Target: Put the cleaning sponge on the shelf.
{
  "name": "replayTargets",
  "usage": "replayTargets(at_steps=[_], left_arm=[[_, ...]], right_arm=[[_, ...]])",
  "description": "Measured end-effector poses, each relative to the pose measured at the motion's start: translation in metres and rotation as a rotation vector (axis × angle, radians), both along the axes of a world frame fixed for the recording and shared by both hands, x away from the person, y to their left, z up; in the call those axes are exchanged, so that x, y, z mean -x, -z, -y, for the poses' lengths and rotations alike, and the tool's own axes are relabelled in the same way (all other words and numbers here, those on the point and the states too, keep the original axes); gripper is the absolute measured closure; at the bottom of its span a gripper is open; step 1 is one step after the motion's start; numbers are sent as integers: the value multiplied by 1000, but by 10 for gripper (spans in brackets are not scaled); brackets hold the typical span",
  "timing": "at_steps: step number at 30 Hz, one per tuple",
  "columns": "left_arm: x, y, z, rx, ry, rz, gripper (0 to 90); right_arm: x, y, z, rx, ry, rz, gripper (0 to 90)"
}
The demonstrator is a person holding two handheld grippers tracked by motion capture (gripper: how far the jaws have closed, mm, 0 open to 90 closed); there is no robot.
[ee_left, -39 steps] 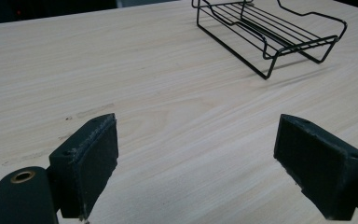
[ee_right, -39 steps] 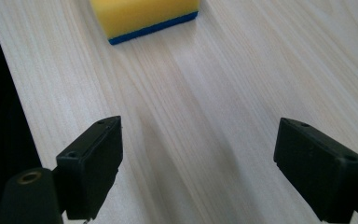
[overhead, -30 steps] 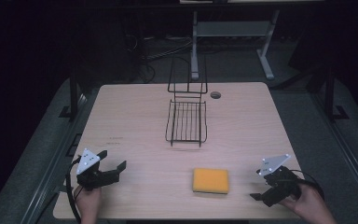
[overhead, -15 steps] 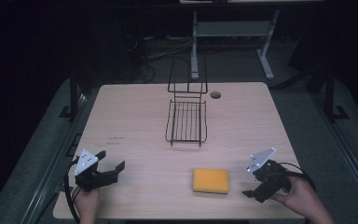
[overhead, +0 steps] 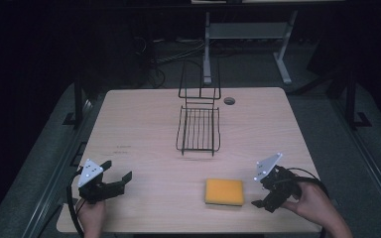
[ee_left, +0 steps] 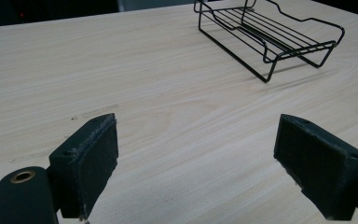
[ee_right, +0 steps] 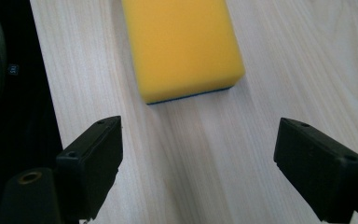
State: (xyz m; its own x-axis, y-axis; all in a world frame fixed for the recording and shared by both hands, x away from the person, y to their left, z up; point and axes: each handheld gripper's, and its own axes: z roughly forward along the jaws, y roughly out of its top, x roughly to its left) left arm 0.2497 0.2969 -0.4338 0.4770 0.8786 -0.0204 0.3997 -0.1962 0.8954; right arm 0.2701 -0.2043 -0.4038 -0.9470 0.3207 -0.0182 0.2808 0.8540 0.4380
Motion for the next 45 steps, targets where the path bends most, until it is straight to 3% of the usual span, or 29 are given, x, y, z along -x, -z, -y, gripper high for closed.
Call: replayTargets(at_steps=[45], left_arm=[[1, -1, -2, 14, -4, 7, 130]], right_arm=[[-19, -7, -56, 88, -135, -47, 151]])
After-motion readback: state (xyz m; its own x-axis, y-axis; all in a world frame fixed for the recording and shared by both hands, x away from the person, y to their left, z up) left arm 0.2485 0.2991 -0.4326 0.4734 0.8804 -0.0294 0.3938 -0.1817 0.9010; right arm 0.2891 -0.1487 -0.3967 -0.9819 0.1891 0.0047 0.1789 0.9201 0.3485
